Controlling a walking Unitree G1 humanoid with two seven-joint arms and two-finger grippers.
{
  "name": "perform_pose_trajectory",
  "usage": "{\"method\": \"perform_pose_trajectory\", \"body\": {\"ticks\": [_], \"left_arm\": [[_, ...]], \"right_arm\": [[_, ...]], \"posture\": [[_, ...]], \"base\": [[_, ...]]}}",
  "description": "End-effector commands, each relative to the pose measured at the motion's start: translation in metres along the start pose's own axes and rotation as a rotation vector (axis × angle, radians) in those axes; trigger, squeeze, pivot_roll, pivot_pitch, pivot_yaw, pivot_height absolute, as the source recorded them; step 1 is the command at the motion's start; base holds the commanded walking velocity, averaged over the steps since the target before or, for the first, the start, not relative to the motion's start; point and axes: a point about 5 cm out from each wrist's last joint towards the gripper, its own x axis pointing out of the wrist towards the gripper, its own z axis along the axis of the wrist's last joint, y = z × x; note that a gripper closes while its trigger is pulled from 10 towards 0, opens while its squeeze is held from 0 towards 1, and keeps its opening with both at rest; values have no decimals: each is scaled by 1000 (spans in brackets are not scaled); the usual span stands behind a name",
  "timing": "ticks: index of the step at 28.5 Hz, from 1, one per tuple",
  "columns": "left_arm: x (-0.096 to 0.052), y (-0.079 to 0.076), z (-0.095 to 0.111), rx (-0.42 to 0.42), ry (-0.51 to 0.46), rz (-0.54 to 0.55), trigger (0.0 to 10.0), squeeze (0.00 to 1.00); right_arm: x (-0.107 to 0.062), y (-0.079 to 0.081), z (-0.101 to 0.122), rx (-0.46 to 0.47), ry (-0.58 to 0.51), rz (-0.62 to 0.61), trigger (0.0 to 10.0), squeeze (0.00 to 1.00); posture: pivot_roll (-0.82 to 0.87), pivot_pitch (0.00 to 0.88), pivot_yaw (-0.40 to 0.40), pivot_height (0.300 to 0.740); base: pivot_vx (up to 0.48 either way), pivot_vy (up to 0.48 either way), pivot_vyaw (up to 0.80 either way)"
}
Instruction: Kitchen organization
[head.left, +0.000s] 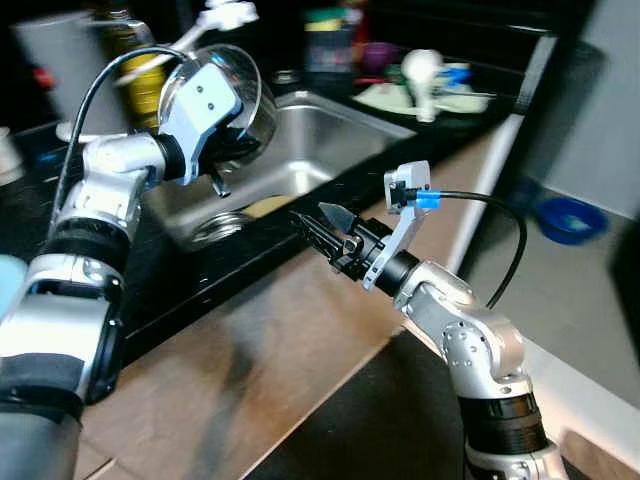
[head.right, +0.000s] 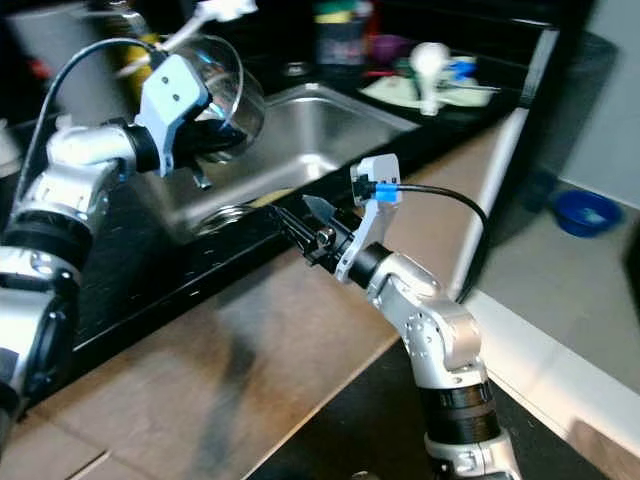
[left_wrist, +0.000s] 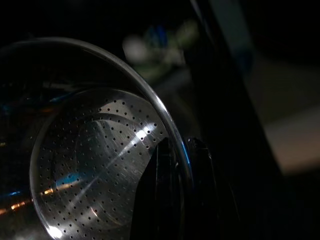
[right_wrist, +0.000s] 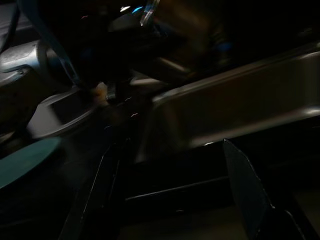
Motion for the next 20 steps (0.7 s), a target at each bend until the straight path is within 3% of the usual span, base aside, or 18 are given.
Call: {"method": "perform_pose_trajectory", "body": {"ticks": [1, 7, 13, 14, 20], "left_arm": [[-8, 10, 2, -60, -50, 145, 10000, 0], [-17, 0, -3, -155, -91, 297, 10000, 0], [-25, -7, -6, -192, -99, 370, 10000, 0], [-32, -11, -9, -237, -103, 451, 10000, 0], [-35, -25, -13, -277, -86, 456, 10000, 0]], "right_arm": [[4, 2, 0, -1, -4, 14, 10000, 0], [5, 1, 0, -4, -9, 15, 10000, 0], [6, 2, 0, -4, -10, 20, 10000, 0], [7, 2, -1, -6, -10, 24, 10000, 0], [9, 2, -1, -8, -13, 31, 10000, 0]], "posture": [[-11, 0, 51, 740], [-5, 0, 46, 740], [-1, 0, 44, 740], [2, 0, 44, 740], [4, 0, 38, 740]], "base": [[0, 0, 0], [0, 0, 0], [0, 0, 0], [0, 0, 0], [0, 0, 0]]}}
